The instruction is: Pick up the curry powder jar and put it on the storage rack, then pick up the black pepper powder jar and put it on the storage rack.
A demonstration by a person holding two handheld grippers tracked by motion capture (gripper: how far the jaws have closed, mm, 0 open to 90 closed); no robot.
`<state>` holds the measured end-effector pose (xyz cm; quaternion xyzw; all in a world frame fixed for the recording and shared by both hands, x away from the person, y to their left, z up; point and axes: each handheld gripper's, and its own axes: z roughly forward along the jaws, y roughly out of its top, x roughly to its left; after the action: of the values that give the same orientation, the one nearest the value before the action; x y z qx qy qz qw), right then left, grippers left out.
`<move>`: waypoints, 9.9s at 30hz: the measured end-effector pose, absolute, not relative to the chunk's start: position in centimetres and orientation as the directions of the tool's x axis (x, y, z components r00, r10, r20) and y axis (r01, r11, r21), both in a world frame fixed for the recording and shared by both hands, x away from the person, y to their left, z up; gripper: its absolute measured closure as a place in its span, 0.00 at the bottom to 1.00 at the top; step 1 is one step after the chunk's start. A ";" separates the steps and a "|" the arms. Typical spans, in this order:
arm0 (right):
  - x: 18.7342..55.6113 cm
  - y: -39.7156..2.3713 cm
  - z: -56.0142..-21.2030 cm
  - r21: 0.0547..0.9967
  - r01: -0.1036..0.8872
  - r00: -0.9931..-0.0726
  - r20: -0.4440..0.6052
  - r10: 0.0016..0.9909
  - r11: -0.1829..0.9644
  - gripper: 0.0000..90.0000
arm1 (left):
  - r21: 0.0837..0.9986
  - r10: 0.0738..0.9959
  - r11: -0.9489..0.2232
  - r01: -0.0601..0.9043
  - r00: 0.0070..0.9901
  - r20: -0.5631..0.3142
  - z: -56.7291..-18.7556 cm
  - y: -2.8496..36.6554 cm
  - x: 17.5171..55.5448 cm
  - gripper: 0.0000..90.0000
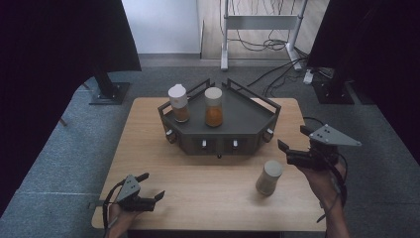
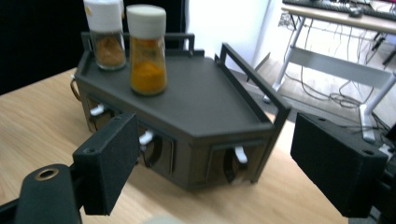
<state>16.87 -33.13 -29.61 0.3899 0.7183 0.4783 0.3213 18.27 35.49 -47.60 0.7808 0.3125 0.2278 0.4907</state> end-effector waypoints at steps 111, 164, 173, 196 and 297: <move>14.9 -38.2 -39.4 0.907 0.370 -0.607 0.071 0.791 0.202 0.13 | 0.905 0.713 -0.341 0.255 0.697 0.073 -47.6 35.4 18.0 0.09; 20.2 -31.8 -40.6 0.839 0.448 -0.590 0.017 0.807 0.310 0.37 | 0.904 0.715 -0.343 0.253 0.695 0.077 -47.6 35.5 18.0 0.09; 20.1 -31.2 -40.3 0.832 0.464 -0.569 0.016 0.822 0.305 0.38 | 0.906 0.717 -0.340 0.252 0.693 0.077 -47.6 35.6 18.0 0.09; 20.0 -30.8 -36.4 0.851 0.414 -0.594 -0.015 0.804 0.322 0.38 | 0.905 0.714 -0.345 0.249 0.695 0.080 -47.5 35.5 18.0 0.09; 34.7 -23.9 -24.3 0.879 0.353 -0.587 -0.057 0.807 0.319 0.38 | 0.915 0.725 -0.323 0.242 0.684 0.075 -47.5 36.4 17.8 0.10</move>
<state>34.70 -23.88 -24.33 0.3762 0.7713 0.4458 0.2546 17.78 36.45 -47.47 0.7753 0.3118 0.2461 0.4911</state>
